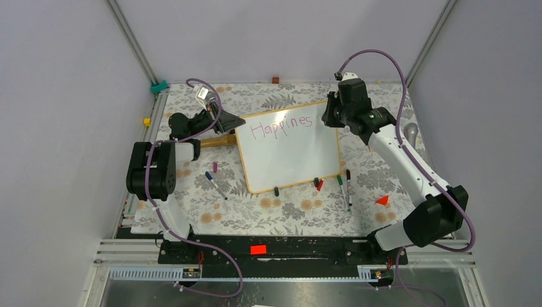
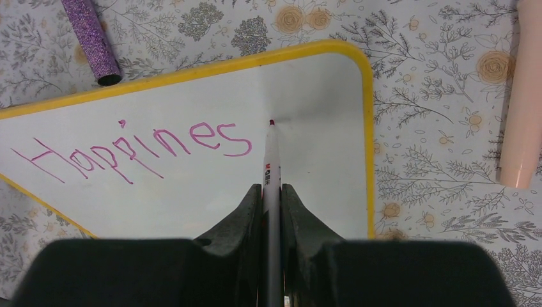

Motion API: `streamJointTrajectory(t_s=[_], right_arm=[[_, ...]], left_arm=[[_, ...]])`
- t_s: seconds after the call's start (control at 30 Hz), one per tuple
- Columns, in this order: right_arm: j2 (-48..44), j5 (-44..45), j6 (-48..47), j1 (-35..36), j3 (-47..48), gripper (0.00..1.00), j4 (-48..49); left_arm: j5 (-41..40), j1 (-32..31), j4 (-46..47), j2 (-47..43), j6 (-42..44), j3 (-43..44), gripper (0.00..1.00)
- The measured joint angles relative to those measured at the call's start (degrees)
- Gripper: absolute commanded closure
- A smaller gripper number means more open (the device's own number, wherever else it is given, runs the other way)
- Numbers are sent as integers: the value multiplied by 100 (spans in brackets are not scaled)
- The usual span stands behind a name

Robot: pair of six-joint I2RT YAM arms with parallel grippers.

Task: Write a sentence on the whiteboard
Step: Write a sentence with the whiteboard marker.

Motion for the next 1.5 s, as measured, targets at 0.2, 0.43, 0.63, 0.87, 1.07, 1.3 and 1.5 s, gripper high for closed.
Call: streamJointTrajectory(t_s=[0.2, 0.43, 0.63, 0.87, 1.07, 1.3, 1.5], right_arm=[[81, 76, -2, -7, 92, 100, -22], [105, 74, -2, -17, 120, 100, -13], [116, -37, -2, -28, 120, 100, 7], [125, -240, 0, -37, 120, 100, 9], [125, -330, 0, -37, 96, 100, 7], [125, -374, -2, -37, 22, 100, -2], [125, -319, -20, -37, 22, 100, -46]], left_arm=[[-4, 0, -7, 0, 0, 0, 100], [-4, 2, -9, 0, 0, 0, 100], [-2, 7, -15, 0, 0, 0, 100], [0, 7, -13, 0, 0, 0, 100], [0, 7, -13, 0, 0, 0, 100], [-2, 11, -17, 0, -2, 0, 100], [0, 11, -17, 0, -2, 0, 100]])
